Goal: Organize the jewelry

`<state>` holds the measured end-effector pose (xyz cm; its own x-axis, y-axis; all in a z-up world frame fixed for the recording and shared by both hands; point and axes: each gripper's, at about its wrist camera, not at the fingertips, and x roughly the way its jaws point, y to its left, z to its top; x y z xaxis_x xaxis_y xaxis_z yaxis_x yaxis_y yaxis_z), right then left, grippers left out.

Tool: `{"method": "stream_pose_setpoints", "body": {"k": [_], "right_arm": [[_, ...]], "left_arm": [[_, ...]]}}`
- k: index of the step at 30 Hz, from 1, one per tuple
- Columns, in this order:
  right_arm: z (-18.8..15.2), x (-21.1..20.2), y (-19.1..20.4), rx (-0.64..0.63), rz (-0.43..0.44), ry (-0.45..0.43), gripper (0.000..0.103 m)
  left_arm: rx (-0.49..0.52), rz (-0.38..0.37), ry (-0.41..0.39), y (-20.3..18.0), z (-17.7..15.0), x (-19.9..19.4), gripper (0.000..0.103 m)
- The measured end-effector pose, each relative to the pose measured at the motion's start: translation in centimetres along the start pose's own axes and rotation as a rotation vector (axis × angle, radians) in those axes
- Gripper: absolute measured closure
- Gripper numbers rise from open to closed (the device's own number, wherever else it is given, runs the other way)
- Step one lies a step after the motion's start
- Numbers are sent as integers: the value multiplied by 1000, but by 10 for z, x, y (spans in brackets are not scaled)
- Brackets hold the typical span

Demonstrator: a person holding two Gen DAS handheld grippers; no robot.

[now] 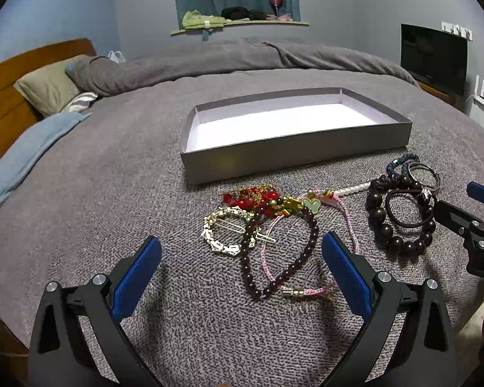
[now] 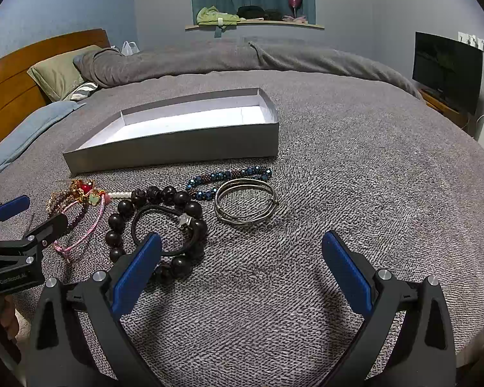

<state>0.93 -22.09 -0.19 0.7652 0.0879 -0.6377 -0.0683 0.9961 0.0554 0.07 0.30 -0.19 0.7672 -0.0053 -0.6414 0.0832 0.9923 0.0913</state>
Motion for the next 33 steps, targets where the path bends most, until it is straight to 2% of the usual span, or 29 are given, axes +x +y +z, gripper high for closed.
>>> {"method": "stream_pose_setpoints", "body": {"k": [33], "right_arm": [[-1,1,0,-3,-2,3,5]], "left_arm": [[-1,-7,6,-4,5,2,4]]}}
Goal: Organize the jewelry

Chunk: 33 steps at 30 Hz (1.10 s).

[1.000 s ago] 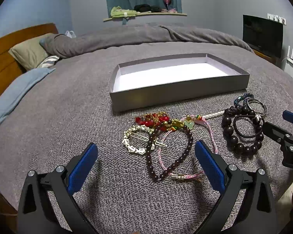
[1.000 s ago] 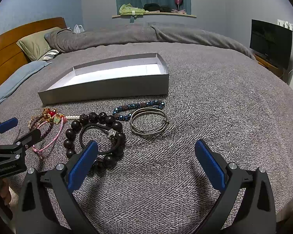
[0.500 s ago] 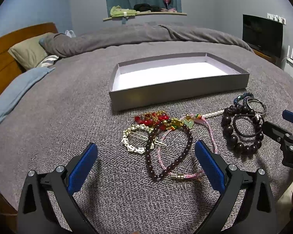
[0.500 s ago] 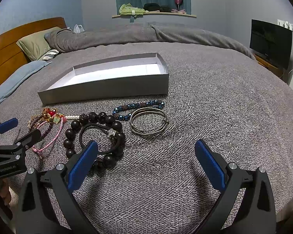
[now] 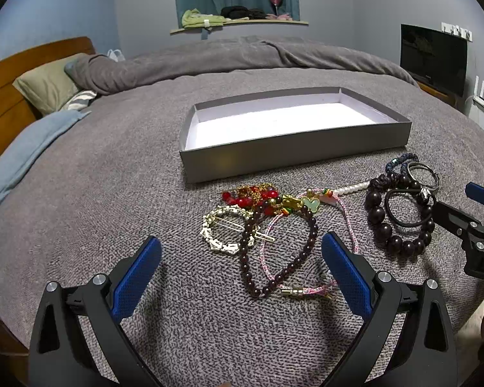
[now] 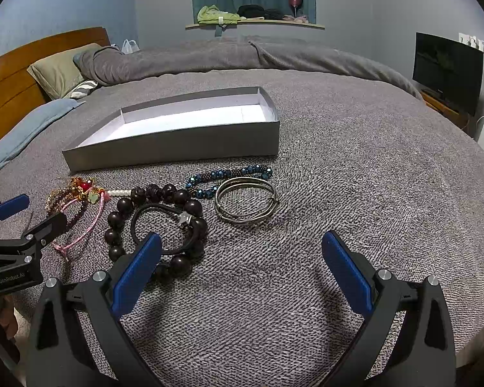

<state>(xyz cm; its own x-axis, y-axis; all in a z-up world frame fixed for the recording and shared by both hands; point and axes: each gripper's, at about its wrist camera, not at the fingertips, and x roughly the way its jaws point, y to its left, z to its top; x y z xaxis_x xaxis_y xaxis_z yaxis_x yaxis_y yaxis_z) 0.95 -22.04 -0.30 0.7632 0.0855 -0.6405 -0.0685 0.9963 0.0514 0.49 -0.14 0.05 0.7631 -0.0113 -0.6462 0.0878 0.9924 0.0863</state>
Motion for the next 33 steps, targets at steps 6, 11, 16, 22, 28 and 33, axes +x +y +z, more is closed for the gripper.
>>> {"method": "stream_pose_setpoints", "body": {"k": [6,11,16,22,28,33], "right_arm": [[-1,1,0,-1,0,1,5],[-1,1,1,-2,-2,-1,5],[-1,2,1,-2,-2,0,5],[-1,2,1,-2,-2,0,5],[-1,2,1,-1,0,1,5],[-1,2,1,-2,-1,2,5]], "left_arm": [[-3,0,-1,3,-3,-2,4],[2,1,-3,2,-5,-3,4],[0,1,-4,1,-6,-4,4],[0,1,-4,2,-5,-3,4],[1,1,-2,1,-6,-3,4],[-2,0,-2,2,-5,-3,4]]}}
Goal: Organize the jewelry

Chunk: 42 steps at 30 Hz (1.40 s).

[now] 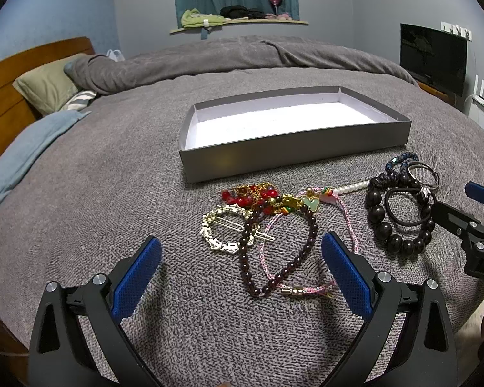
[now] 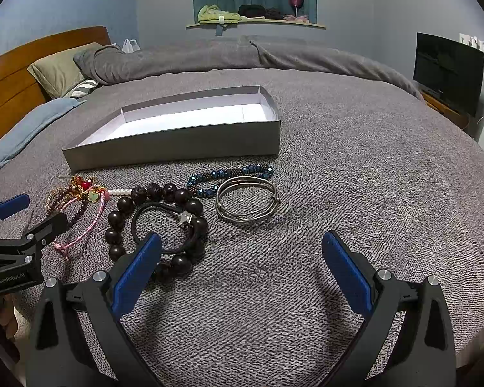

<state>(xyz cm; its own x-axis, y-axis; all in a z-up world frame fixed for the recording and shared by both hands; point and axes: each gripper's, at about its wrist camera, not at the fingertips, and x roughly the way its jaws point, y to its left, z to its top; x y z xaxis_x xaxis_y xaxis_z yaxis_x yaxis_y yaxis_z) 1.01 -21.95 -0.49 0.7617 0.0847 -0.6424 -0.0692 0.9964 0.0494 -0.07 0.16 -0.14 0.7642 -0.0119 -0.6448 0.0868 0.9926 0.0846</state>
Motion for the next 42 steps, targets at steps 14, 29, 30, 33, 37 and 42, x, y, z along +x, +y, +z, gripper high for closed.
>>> {"method": "stream_pose_setpoints", "body": {"k": [14,29,30,33,37,42], "right_arm": [[0,0,1,0,-1,-1,5],[8,7,-19,19,-48,-1,5],[10,8,-18,3,-47,8,5],[22,6,-21,0,-26,-12,5],[35,8,-26,-7,-8,-19,7],[38,22,-22,-21,46,47,32]], "left_arm": [[4,1,-2,0,0,0,4],[17,-46,-32,1,-1,-2,4],[19,-50,-29,1,0,-2,4],[15,-60,-27,1,0,-1,4],[10,-65,-25,3,1,0,4],[4,-73,-18,5,3,1,4]]}}
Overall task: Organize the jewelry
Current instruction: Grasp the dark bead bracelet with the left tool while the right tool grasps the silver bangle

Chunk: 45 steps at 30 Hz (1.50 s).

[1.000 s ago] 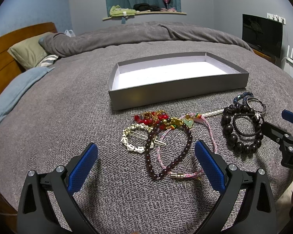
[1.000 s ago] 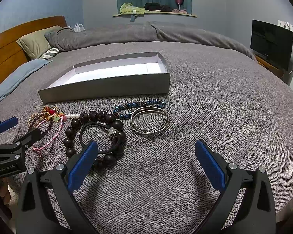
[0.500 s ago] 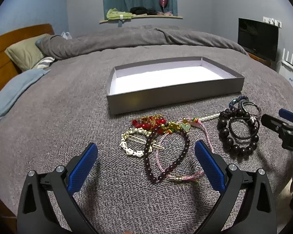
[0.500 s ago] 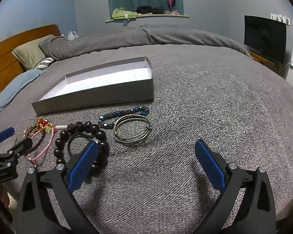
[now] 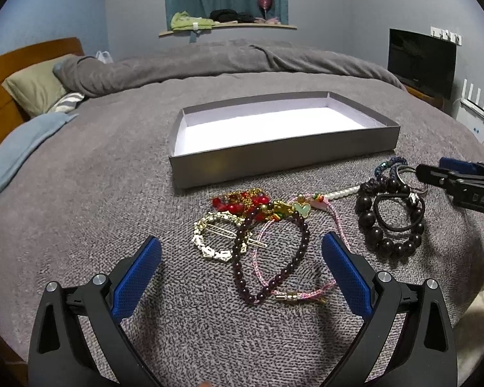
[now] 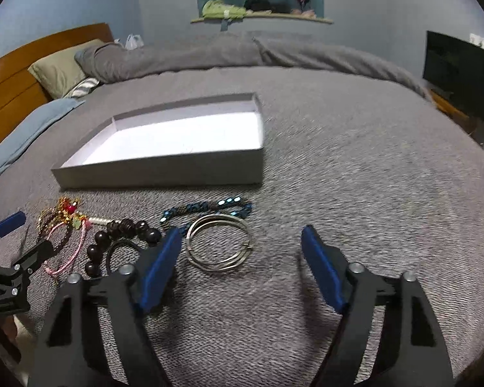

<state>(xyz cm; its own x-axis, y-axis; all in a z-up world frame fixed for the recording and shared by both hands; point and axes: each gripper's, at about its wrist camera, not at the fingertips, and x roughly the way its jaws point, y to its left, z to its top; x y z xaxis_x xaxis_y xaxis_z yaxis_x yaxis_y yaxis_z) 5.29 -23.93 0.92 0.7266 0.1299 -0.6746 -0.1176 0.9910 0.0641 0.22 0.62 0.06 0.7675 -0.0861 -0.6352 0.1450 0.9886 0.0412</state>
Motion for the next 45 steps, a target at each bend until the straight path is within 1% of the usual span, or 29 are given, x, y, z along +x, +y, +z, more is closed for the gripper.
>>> {"method": "stream_pose_setpoints", "body": {"k": [2,3,4,5,6,13,14,15,27,31,34,38,41,45], "right_arm": [[2,5,6,-16,17,17,32],[3,7,9,-27,21,25,34],[3,10,12,-35,26,33,37],[4,12,13,-37,28,43,42],[6,16,14,-36,32,60,44],[7,24,18,-54,17,82,44],[8,25,19,-57,16,80,47],[8,25,20,-58,16,81,52],[5,14,14,-26,41,37,52],[3,9,13,-28,39,20,52],[0,6,10,-19,42,10,52],[1,-4,3,-6,31,-27,53],[0,-13,-2,14,47,-50,53],[-1,-18,-4,18,48,-63,53]], "left_arm": [[-3,-6,4,0,1,1,4],[-3,-7,6,1,1,2,4],[-2,-9,9,1,1,3,4],[-1,-10,11,1,2,4,5],[0,-11,13,1,2,4,5],[-4,-22,17,2,2,5,4],[-5,-22,19,2,3,6,4],[-5,-23,20,2,3,6,4],[-18,-25,37,7,4,9,5],[-49,-65,47,15,3,9,5],[-56,-65,60,17,2,12,5],[-43,-61,53,14,2,10,5],[-40,-62,54,13,1,10,5],[-45,-64,53,13,2,10,5]]}}
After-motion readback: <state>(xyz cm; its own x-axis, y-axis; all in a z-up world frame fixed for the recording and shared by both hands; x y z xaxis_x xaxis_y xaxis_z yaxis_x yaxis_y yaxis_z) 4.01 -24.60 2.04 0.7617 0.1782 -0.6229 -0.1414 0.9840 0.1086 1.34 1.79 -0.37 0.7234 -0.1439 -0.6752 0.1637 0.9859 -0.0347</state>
